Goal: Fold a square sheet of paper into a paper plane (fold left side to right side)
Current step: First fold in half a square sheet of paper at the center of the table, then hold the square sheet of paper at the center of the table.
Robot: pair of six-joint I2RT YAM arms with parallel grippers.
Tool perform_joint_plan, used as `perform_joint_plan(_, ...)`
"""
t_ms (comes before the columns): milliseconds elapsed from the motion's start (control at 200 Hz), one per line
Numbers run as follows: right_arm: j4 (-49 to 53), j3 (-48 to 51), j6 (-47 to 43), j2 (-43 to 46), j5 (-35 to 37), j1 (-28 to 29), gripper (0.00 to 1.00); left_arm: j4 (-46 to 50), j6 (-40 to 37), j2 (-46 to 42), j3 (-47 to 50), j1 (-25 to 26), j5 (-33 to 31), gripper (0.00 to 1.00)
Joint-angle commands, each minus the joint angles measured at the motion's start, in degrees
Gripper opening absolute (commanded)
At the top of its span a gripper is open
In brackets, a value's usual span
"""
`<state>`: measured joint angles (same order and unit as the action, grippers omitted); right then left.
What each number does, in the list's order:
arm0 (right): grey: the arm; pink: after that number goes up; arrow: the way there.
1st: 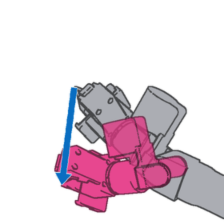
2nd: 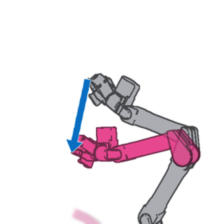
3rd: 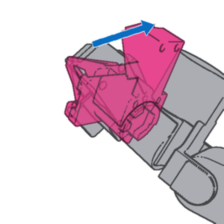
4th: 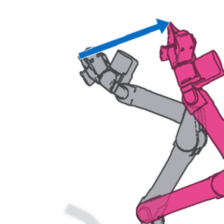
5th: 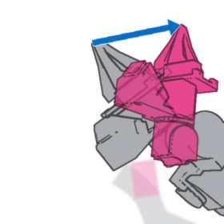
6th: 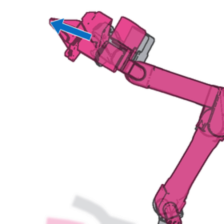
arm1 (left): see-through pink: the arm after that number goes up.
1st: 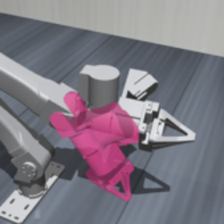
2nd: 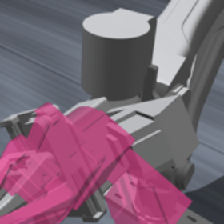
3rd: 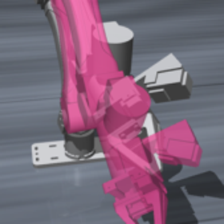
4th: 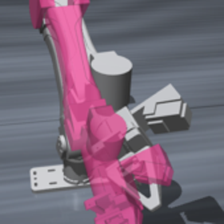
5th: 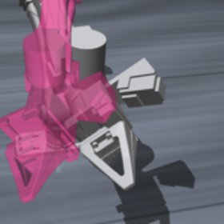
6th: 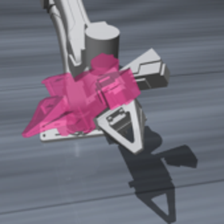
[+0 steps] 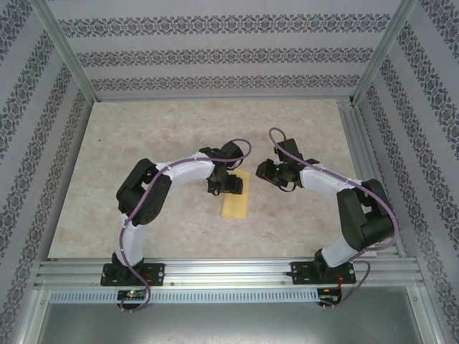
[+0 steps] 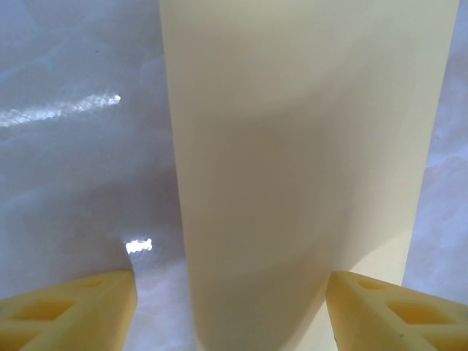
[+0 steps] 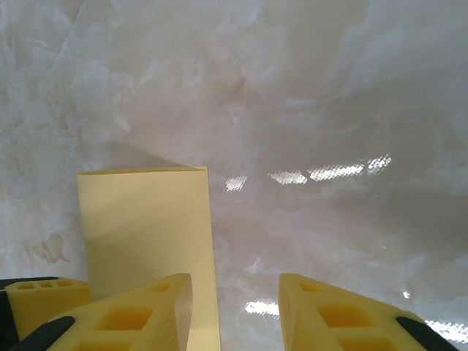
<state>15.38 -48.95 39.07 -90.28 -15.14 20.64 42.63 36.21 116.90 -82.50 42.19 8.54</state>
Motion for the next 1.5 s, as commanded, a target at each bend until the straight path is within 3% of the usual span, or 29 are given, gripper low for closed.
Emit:
perform_joint_plan(0,-1.4,-0.4,0.3,-0.6,-0.7,0.8,0.36,-5.3,0.8,4.3,-0.5,1.7,1.8,0.72)
perform_joint_plan(1494,-3.2,-0.3,1.5,-2.7,-2.3,2.6,0.33,-5.8,0.9,5.7,-0.4,1.6,2.6,0.71)
